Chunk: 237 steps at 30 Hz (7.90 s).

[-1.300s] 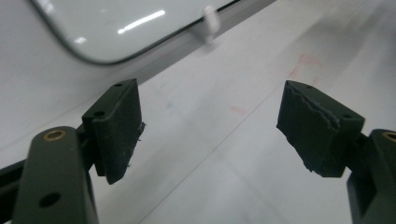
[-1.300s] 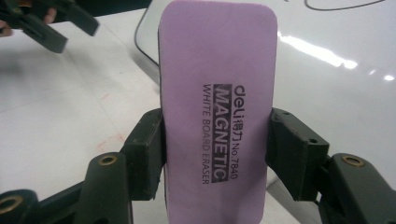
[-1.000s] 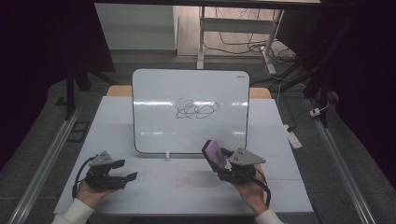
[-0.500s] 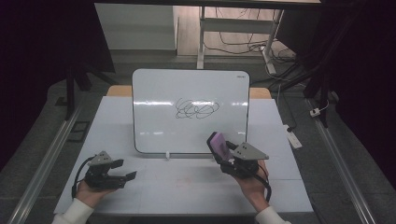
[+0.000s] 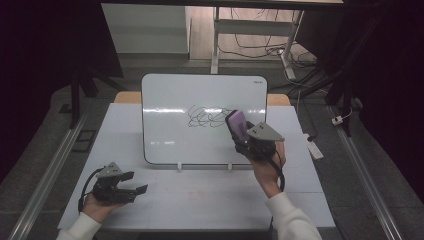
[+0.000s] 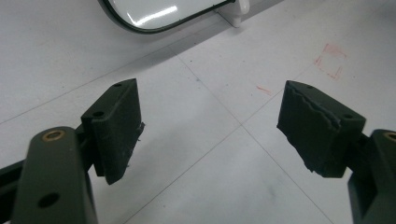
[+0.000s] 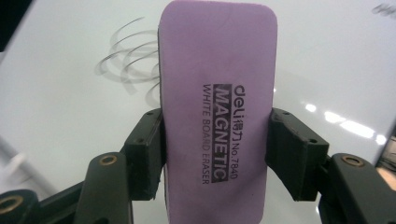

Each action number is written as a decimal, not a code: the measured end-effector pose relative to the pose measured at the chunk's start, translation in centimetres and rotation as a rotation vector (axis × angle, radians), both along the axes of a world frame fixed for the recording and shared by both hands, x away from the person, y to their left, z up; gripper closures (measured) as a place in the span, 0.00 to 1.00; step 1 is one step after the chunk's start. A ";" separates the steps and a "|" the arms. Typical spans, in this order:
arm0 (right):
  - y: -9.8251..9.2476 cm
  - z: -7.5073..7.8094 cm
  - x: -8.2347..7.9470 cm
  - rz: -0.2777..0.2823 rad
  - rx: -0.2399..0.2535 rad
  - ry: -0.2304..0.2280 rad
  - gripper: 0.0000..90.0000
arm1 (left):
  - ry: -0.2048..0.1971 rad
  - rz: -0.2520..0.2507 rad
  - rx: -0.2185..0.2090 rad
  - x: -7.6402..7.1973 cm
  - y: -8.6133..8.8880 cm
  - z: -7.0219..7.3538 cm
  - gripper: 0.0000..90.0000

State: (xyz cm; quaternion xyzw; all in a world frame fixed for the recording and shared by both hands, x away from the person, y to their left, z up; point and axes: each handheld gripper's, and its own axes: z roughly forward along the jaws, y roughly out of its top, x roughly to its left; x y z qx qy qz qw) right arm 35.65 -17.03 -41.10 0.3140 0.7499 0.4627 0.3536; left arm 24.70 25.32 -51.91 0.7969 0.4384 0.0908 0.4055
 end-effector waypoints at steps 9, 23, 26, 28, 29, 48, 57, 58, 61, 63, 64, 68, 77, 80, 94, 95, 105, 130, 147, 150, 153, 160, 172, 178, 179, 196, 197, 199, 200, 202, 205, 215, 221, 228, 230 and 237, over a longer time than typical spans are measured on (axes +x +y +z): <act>0.8 0.8 4.0 -0.086 0.016 0.024 0.44 | -0.001 -0.018 0.003 0.0 -0.3 -0.1 0.25; 4.5 0.1 4.8 -0.047 -0.003 0.075 0.45 | -0.001 -0.016 0.002 0.1 -0.3 -0.1 0.25; 6.6 -0.7 4.2 0.016 -0.023 0.090 0.45 | -0.003 -0.015 0.004 0.0 -0.4 -0.1 0.25; 7.7 -1.2 3.8 0.048 -0.042 0.095 0.45 | -0.004 -0.016 0.005 0.0 -0.4 -0.1 0.25; 8.0 -1.3 3.6 0.051 -0.058 0.087 0.45 | -0.005 -0.015 0.005 0.0 -0.4 0.0 0.25; 5.9 -0.1 4.6 -0.034 -0.018 0.071 0.45 | -0.003 -0.011 0.000 0.2 -0.4 -0.1 0.25; 11.6 -2.4 2.6 0.123 -0.125 0.082 0.45 | -0.005 -0.012 -0.003 0.1 -0.2 -0.1 0.25; 11.3 -2.2 2.8 0.125 -0.112 0.094 0.45 | -0.005 -0.010 -0.004 0.1 -0.2 -0.1 0.25; 7.7 -0.7 4.0 0.028 -0.055 0.089 0.45 | -0.006 -0.012 -0.005 0.1 -0.2 -0.1 0.25; 5.9 0.2 4.7 -0.028 -0.026 0.083 0.45 | -0.005 -0.017 -0.004 0.2 -0.2 -0.1 0.25; 5.9 0.2 4.7 -0.028 -0.026 0.083 0.45 | -0.005 -0.018 -0.001 0.2 -0.2 -0.1 0.25; 3.7 1.3 5.7 -0.088 0.006 0.074 0.45 | -0.006 -0.021 -0.003 0.2 -0.2 -0.1 0.25; 8.2 0.8 5.5 -0.009 -0.013 0.081 0.45 | -0.007 -0.020 0.001 0.2 -0.5 -0.1 0.25; 11.7 -0.6 4.5 0.087 -0.033 0.104 0.45 | -0.008 -0.021 0.000 0.2 -0.5 -0.1 0.25; 10.0 -0.3 4.5 0.061 -0.024 0.068 0.45 | -0.005 -0.017 -0.003 0.2 -0.3 -0.1 0.25; 9.1 0.1 4.8 0.031 -0.012 0.058 0.45 | -0.004 -0.016 -0.004 0.2 -0.3 -0.1 0.25; 6.9 1.9 6.7 -0.036 0.086 0.042 0.45 | -0.005 -0.018 -0.005 0.3 -0.3 -0.1 0.25; 8.3 1.7 6.7 -0.008 0.078 0.045 0.45 | -0.006 -0.024 -0.001 0.2 -0.4 -0.1 0.25; 18.1 -0.8 4.7 0.212 -0.081 0.044 0.45 | -0.003 -0.018 -0.003 0.3 -0.2 -0.2 0.25; 17.3 -0.4 5.0 0.209 -0.064 0.064 0.45 | -0.002 -0.019 -0.003 0.3 -0.2 -0.3 0.25; 15.1 0.8 6.1 0.148 -0.024 0.051 0.45 | -0.002 -0.018 -0.005 0.3 -0.2 -0.2 0.25; 9.7 3.0 7.9 0.003 0.078 0.044 0.45 | -0.002 -0.020 -0.004 0.3 -0.2 -0.2 0.25; 11.4 1.3 6.3 0.064 0.009 0.051 0.45 | -0.004 -0.021 -0.004 0.3 -0.2 -0.2 0.25; 9.7 -0.6 4.6 0.091 -0.035 0.073 0.45 | -0.008 -0.018 -0.003 0.3 -0.3 -0.1 0.25; 9.1 -0.7 4.4 0.084 -0.040 0.077 0.45 | -0.008 -0.020 -0.003 0.3 -0.3 -0.1 0.25; 1.2 -1.5 -0.8 0.169 0.092 0.151 0.45 | -0.016 -0.017 0.004 0.4 -0.5 0.0 0.25; 1.0 -1.6 -1.0 0.177 0.101 0.160 0.45 | -0.016 -0.016 0.002 0.4 -0.5 0.0 0.25; 0.7 -1.9 -1.5 0.191 0.108 0.173 0.45 | -0.019 -0.019 0.004 0.5 -0.5 0.0 0.25; 0.5 -2.0 -1.7 0.200 0.104 0.175 0.45 | -0.018 -0.019 0.000 0.5 -0.6 0.0 0.25; 0.2 -2.2 -2.3 0.218 0.098 0.175 0.45 | -0.020 -0.021 0.001 0.6 -0.7 0.1 0.25; -0.2 -2.6 -3.2 0.234 0.099 0.184 0.45 | -0.021 -0.025 -0.006 0.6 -0.8 0.1 0.25; -1.7 -4.3 -4.9 0.280 0.073 0.241 0.45 | -0.039 -0.044 -0.033 0.9 -1.0 0.6 0.25; -1.9 -5.2 -5.3 0.305 0.049 0.266 0.45 | -0.058 -0.062 -0.040 1.1 -1.3 1.1 0.24; -1.7 -5.5 -5.3 0.330 0.026 0.275 0.45 | -0.074 -0.082 -0.048 1.0 -1.4 1.6 0.24; -1.6 -5.4 -5.3 0.339 0.020 0.275 0.45 | -0.081 -0.091 -0.050 1.1 -1.6 1.9 0.24; -1.3 -5.7 -5.3 0.367 0.001 0.292 0.45 | -0.104 -0.153 -0.037 2.1 -3.9 3.0 0.24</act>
